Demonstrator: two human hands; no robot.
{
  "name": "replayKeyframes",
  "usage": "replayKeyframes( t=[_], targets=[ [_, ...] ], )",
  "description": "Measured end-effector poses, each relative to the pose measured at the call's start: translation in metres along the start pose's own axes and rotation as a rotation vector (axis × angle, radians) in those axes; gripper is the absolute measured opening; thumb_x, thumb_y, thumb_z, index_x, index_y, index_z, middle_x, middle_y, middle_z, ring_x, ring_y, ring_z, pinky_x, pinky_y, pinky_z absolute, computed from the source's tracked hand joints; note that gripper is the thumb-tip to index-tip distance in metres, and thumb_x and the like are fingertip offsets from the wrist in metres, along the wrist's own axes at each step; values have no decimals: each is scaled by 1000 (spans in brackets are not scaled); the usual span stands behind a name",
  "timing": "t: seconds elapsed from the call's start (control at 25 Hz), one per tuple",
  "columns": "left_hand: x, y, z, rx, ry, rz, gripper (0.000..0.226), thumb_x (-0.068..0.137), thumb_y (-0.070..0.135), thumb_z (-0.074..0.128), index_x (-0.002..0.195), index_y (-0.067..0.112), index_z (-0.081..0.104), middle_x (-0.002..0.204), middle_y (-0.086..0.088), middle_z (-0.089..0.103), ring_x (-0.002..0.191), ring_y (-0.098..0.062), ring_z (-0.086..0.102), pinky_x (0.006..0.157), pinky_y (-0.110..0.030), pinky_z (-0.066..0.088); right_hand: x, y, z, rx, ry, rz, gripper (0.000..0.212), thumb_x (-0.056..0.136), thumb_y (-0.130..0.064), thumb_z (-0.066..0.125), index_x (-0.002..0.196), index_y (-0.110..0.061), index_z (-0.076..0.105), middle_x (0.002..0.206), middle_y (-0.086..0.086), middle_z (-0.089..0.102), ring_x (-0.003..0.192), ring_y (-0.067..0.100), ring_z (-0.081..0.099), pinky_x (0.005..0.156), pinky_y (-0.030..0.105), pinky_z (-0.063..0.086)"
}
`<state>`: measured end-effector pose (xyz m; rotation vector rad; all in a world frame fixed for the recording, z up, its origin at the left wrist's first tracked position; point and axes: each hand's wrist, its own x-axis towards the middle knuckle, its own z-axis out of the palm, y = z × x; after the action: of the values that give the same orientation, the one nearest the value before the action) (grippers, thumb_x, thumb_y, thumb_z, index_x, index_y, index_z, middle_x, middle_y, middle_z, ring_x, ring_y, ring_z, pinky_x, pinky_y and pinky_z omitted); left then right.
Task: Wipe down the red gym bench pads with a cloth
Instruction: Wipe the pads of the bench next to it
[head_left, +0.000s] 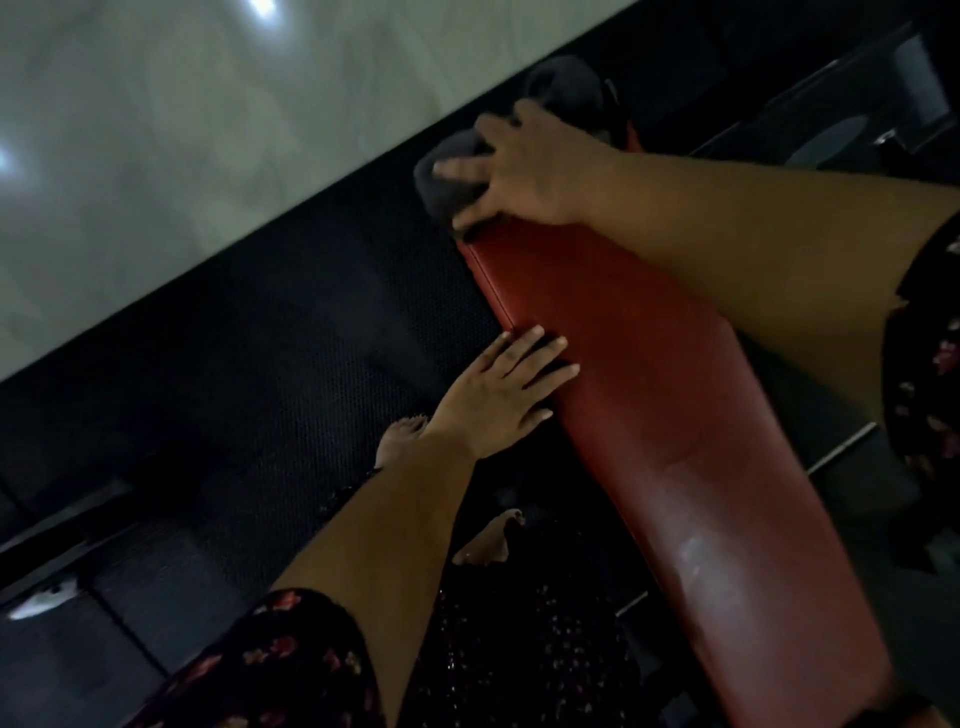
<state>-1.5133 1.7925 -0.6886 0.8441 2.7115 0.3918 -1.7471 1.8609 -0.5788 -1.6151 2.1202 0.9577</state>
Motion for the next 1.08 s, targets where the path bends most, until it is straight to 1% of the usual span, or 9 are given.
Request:
replayKeyframes(
  t=[0.16,0.28,0.48,0.6,0.72,0.84,0.92,1.0,1.08],
  targets=[
    [15,-22,-15,1,33,-101,63,98,54,26,154,28,19,163,-6,14,150,-25,13,122,-45,10,-8,36,34,287,-147,276,47,98,-42,40,145,-43,35,157,8,26,128,44,30,100,55,30],
    [31,-37,-32,-72,-2,-276,75,97,63,29,156,24,4,164,-5,-1,151,-25,-5,122,-43,-2,-28,43,69,445,-170,498,54,94,-53,22,147,-43,30,157,13,21,128,48,29,103,58,29],
    [60,-61,-56,22,-81,-241,92,89,73,30,156,21,-7,163,-8,-11,150,-25,-12,122,-43,-4,-53,35,101,783,-141,885,51,99,-43,40,149,-41,27,157,11,15,136,45,20,106,54,24],
    [65,-69,-64,46,-124,-198,99,84,78,34,156,22,-6,163,-9,-7,150,-27,-8,121,-41,-3,-69,30,116,852,-253,848,63,97,-24,48,148,-51,20,157,7,14,132,43,26,104,52,32],
    [66,-65,-74,56,-143,-207,102,81,78,41,156,23,-1,163,-8,-3,150,-27,-4,120,-41,1,-95,44,128,946,-377,758,61,95,-21,50,147,-45,29,144,17,33,122,43,42,104,52,39],
    [73,-59,-89,4,-182,-259,104,77,74,56,156,23,9,162,-6,6,149,-28,3,120,-44,11,-116,32,128,978,-404,727,48,92,-21,54,138,-36,50,113,14,53,100,33,55,95,45,47],
    [77,-56,-100,-18,-233,-291,103,75,70,63,154,23,18,160,-6,14,147,-30,12,116,-48,23,-132,15,120,1048,-351,785,43,88,-20,55,129,-32,60,87,5,51,80,23,54,79,38,54],
    [86,-54,-118,0,-287,-266,96,76,69,62,152,23,25,158,-5,20,145,-29,19,111,-50,32,-153,2,108,1066,-250,855,47,80,-25,52,126,-31,62,93,5,53,82,24,55,74,39,55],
    [94,-46,-143,68,-306,-189,90,80,70,57,151,23,28,159,-3,21,144,-27,24,111,-49,35,-177,-11,95,1065,-133,922,47,83,-26,52,129,-36,58,115,6,50,100,29,54,78,37,50]
  ],
)
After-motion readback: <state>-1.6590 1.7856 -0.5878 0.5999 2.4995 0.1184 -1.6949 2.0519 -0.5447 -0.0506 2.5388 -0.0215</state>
